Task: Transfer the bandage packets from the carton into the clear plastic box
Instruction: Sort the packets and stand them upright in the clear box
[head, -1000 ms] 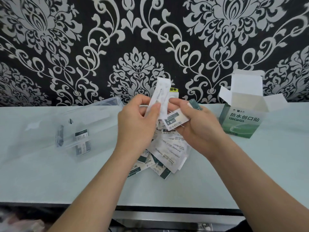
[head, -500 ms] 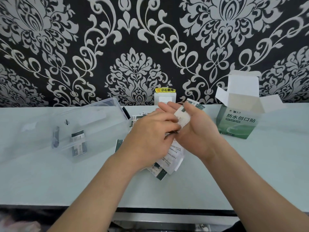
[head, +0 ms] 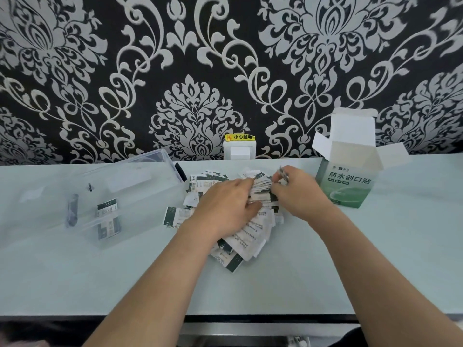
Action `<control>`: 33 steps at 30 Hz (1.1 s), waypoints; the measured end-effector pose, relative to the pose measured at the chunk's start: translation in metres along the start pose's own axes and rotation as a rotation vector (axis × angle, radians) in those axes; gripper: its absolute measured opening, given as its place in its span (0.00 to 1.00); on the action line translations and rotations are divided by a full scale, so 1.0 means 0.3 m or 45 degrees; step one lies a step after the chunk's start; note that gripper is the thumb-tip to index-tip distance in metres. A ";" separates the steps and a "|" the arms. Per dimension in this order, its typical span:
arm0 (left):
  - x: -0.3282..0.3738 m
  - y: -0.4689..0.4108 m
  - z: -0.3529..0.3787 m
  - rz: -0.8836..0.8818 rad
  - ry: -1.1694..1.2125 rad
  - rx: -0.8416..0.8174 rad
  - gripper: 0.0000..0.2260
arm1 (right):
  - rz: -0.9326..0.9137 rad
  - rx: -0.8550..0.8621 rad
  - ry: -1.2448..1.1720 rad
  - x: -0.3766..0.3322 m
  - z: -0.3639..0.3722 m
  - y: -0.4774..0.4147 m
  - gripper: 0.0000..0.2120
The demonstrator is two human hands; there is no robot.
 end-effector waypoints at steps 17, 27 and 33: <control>-0.078 0.034 -0.144 -0.199 0.625 0.398 0.07 | 0.021 0.082 -0.299 0.053 -0.063 0.001 0.03; -0.169 0.067 -0.171 -0.340 1.520 0.460 0.05 | -0.101 0.112 -0.388 -0.010 -0.088 0.011 0.06; -0.142 0.061 -0.177 -0.239 1.875 0.254 0.08 | -0.236 0.196 -0.563 -0.086 -0.114 0.031 0.08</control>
Point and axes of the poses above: each hand's wrist, its own y-axis away from the middle knuckle, its own z-axis out of the palm, x = y × z, the point moved 10 cm from there along -y, towards the middle knuckle, and after that the axes turned 7 degrees about -z, right-handed, at the moved point
